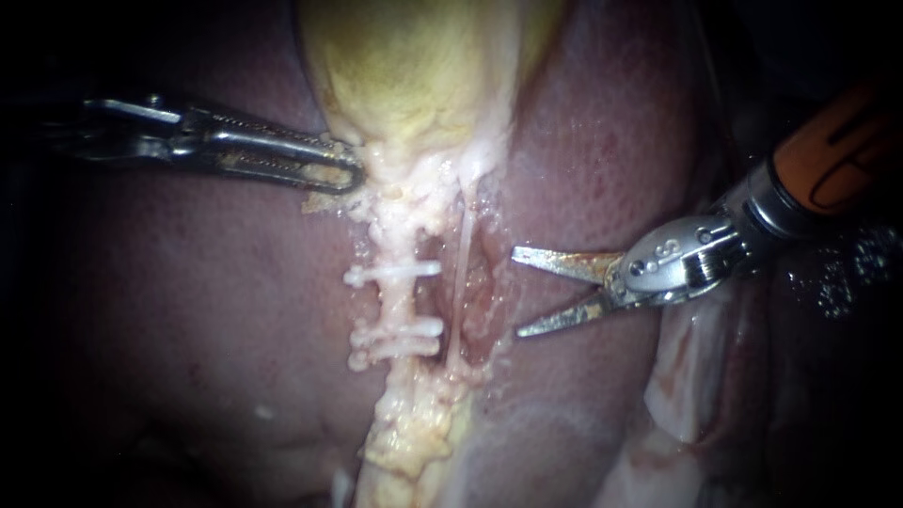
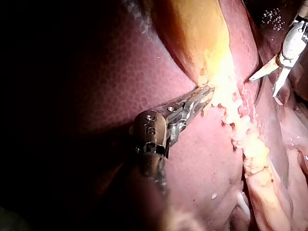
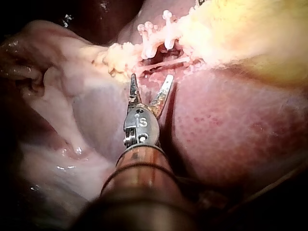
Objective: Go to the cutting position left tube
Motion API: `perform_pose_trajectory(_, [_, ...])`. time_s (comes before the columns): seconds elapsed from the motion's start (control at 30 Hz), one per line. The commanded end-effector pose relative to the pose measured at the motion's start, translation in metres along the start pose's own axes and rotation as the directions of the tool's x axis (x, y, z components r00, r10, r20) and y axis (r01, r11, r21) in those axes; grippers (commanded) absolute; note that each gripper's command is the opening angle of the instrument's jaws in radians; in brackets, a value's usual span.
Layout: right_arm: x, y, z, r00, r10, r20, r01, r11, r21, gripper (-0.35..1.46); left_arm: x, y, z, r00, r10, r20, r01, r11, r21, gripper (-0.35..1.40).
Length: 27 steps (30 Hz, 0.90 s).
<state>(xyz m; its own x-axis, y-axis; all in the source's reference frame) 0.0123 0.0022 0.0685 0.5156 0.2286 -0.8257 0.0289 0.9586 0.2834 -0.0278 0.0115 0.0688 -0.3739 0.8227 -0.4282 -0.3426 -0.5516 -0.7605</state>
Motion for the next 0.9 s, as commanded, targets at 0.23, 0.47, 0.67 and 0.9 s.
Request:
perform_pose_trajectory(0.23, [0.0000,0.0000,0.0000,1.000,0.000,0.000,0.000,1.000,0.000,1.43,-0.0001,0.0001,-0.0005,1.0000,0.000,0.001,0.000,1.000,-0.002,-0.35])
perform_pose_trajectory(0.47, [0.0000,0.0000,0.0000,1.000,0.000,0.000,0.000,1.000,0.000,1.43,0.0009,0.0006,-0.0040,1.0000,-0.005,0.003,0.005,1.000,-0.006,-0.35])
perform_pose_trajectory(0.67, [-0.0001,0.0000,0.0000,1.000,-0.001,0.000,0.001,1.000,0.001,1.43,0.0022,0.0018,-0.0077,0.9998,-0.016,-0.012,0.016,1.000,0.006,-0.35])
perform_pose_trajectory(0.9, [0.0000,-0.0001,-0.0001,1.000,-0.001,0.000,0.001,1.000,0.001,1.45,0.0034,0.0028,-0.0094,0.9992,-0.026,-0.029,0.027,1.000,0.007,-0.35])
